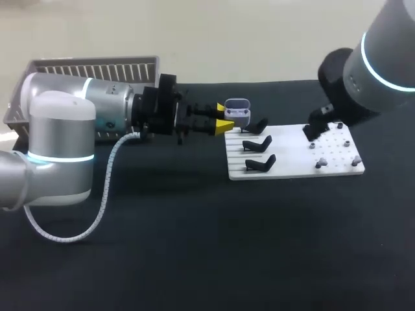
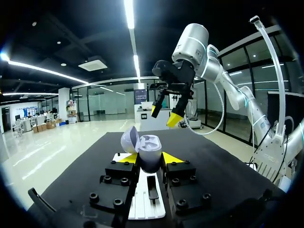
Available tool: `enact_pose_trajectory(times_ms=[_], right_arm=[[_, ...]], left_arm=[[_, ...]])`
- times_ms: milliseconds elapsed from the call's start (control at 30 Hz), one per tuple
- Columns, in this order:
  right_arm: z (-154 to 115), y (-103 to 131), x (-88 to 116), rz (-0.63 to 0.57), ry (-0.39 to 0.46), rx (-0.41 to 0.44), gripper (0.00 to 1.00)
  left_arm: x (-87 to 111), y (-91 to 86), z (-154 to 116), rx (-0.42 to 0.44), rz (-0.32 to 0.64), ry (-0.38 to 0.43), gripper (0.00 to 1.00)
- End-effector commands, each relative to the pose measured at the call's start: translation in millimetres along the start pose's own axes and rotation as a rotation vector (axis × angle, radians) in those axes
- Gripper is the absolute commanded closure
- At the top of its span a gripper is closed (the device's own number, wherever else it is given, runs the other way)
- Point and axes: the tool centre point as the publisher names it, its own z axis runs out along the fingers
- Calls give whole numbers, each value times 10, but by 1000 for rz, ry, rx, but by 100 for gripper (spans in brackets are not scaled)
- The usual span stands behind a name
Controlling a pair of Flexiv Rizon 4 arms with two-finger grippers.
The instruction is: Pick up each earbud case from the left stands, insert the matching earbuds, close the lid, and place the case in the box.
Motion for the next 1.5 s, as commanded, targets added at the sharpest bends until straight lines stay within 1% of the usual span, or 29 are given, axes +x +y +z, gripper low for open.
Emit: enact_pose_trajectory(times_ms=[33,167,233,400,533,733,767,800,867,900,1000,1067,1100,1167,1200,1233,1367,1500], right_arm=[[101,-123,114,0,40,-24,0],[213,-253,237,-16,113,-20,0],[247,-306,267,-18,135,-26,0],[387,-448,356,-23,212,11,0],[519,-517,425,-20,255,23,0],[722,-532,512,-13,289,8,0],[750,-534,523,-12,294,6,4],[778,-536,533,-9,296,2,5],[811,-543,542,2,292,3,13],[820,-542,543,7,291,4,21],[861,-547,543,33,297,20,29],[887,-549,544,44,304,30,40],[901,-554,545,51,304,39,43],[927,-574,546,66,310,53,41],[935,-583,547,76,309,56,42],[942,-599,546,85,310,61,50],[1001,-624,558,98,324,73,55],[1069,-636,567,108,337,81,56]], left_arm=[[1,-28,33,-7,-6,-10,100],[4,-29,37,-8,-7,-10,100],[4,-29,37,-8,-7,-10,100],[4,-29,37,-8,-7,-10,100],[4,-29,37,-8,-7,-10,100],[4,-29,37,-8,-7,-10,100],[4,-29,37,-8,-7,-10,100],[4,-29,37,-8,-7,-10,100],[4,-29,37,-8,-7,-10,100],[4,-29,37,-8,-7,-10,100],[4,-29,37,-8,-7,-10,100],[4,-29,37,-8,-7,-10,100],[4,-29,37,-8,-7,-10,100],[4,-29,37,-8,-7,-10,100],[4,-29,37,-8,-7,-10,100],[4,-29,37,-8,-7,-10,100],[4,-29,37,-8,-7,-10,100],[4,-29,37,-8,-7,-10,100]])
